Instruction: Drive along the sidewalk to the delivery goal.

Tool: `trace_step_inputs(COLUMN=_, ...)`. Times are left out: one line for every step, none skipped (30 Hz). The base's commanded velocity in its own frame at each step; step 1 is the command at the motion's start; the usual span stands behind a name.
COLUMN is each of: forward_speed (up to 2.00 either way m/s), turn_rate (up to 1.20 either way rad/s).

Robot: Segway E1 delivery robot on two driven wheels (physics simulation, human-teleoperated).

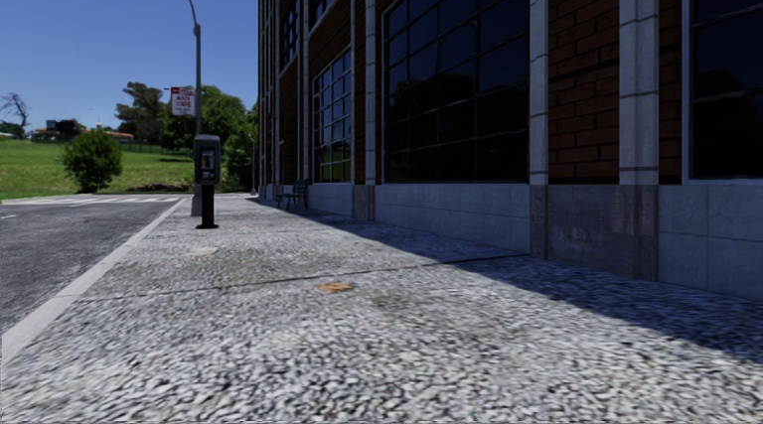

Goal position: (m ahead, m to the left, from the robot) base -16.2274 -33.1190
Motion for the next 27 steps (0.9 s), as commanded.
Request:
trace_step_inputs(forward_speed=1.25, turn_rate=-0.77)
trace_step_inputs(forward_speed=1.24, turn_rate=-0.78)
trace_step_inputs(forward_speed=1.22, turn_rate=-0.79)
trace_step_inputs(forward_speed=1.21, turn_rate=-0.79)
trace_step_inputs(forward_speed=1.21, turn_rate=-0.79)
trace_step_inputs(forward_speed=1.21, turn_rate=-0.79)
trace_step_inputs(forward_speed=1.21, turn_rate=-0.81)
trace_step_inputs(forward_speed=1.21, turn_rate=-0.88)
trace_step_inputs(forward_speed=1.21, turn_rate=-0.88)
trace_step_inputs(forward_speed=1.2, turn_rate=-0.92)
trace_step_inputs(forward_speed=1.18, turn_rate=-0.93)
trace_step_inputs(forward_speed=1.17, turn_rate=-0.93)
trace_step_inputs(forward_speed=1.16, turn_rate=-0.93)
trace_step_inputs(forward_speed=1.16, turn_rate=-0.93)
trace_step_inputs(forward_speed=1.16, turn_rate=-0.93)
trace_step_inputs(forward_speed=1.16, turn_rate=-0.93)
trace_step_inputs(forward_speed=1.16, turn_rate=-0.93)
trace_step_inputs(forward_speed=1.16, turn_rate=-0.94)
trace_step_inputs(forward_speed=1.16, turn_rate=-0.94)
trace_step_inputs(forward_speed=1.16, turn_rate=-0.97)
trace_step_inputs(forward_speed=1.16, turn_rate=-1.03)
trace_step_inputs(forward_speed=1.16, turn_rate=-1.06)
trace_step_inputs(forward_speed=1.16, turn_rate=-1.06)
trace_step_inputs(forward_speed=1.16, turn_rate=-1.06)
trace_step_inputs(forward_speed=1.16, turn_rate=-1.07)
trace_step_inputs(forward_speed=1.16, turn_rate=-1.07)
trace_step_inputs(forward_speed=1.16, turn_rate=-1.07)
